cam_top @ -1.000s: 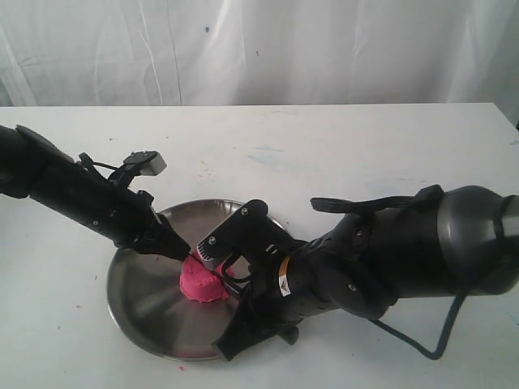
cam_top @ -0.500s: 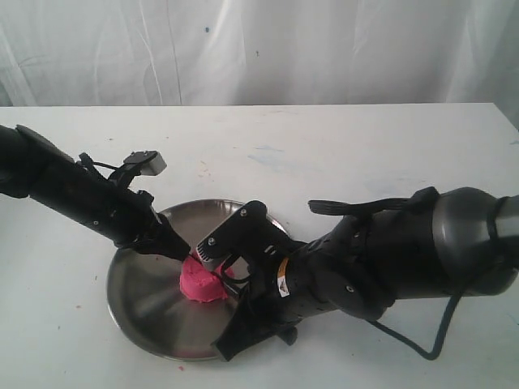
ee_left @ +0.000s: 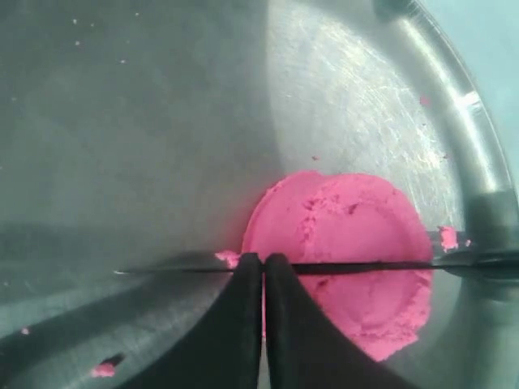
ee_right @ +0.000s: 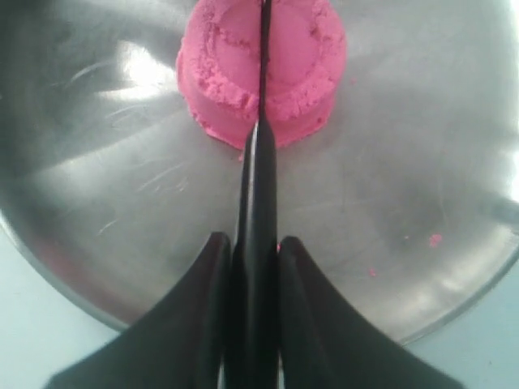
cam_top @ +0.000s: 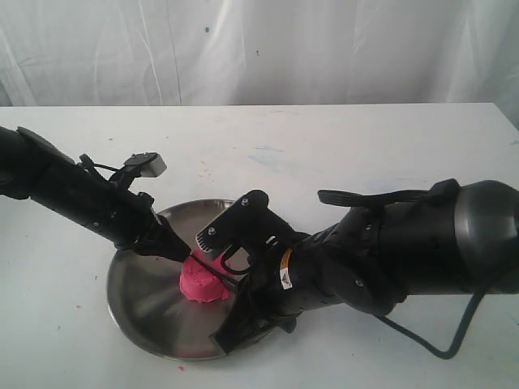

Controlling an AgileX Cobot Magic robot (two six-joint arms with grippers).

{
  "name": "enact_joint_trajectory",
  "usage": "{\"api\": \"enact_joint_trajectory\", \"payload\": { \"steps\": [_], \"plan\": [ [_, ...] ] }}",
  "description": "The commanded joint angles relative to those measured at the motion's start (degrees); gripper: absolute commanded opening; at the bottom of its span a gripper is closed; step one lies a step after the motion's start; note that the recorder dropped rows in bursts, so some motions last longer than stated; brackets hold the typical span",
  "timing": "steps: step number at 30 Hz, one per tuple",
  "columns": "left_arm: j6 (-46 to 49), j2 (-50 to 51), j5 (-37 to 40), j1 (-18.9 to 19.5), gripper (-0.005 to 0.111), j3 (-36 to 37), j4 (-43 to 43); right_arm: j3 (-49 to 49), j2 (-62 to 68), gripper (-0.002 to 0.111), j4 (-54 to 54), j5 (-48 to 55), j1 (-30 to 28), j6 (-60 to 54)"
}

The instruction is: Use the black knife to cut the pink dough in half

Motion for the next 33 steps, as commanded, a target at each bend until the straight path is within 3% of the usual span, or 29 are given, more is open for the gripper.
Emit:
{"api": "enact_joint_trajectory", "payload": {
  "steps": [1, 33],
  "plan": [
    [-0.17, 0.12, 1.20, -0.37, 0.009, 0.15, 0.27, 0.19, 0.91, 0.000, -0.26, -0.02, -0.17, -0.55],
    [-0.17, -1.19, 1.68, -0.37, 0.009, 0.15, 0.27, 0.19, 4.57, 0.000, -0.26, 0.08, -0.17, 0.14]
  ]
}}
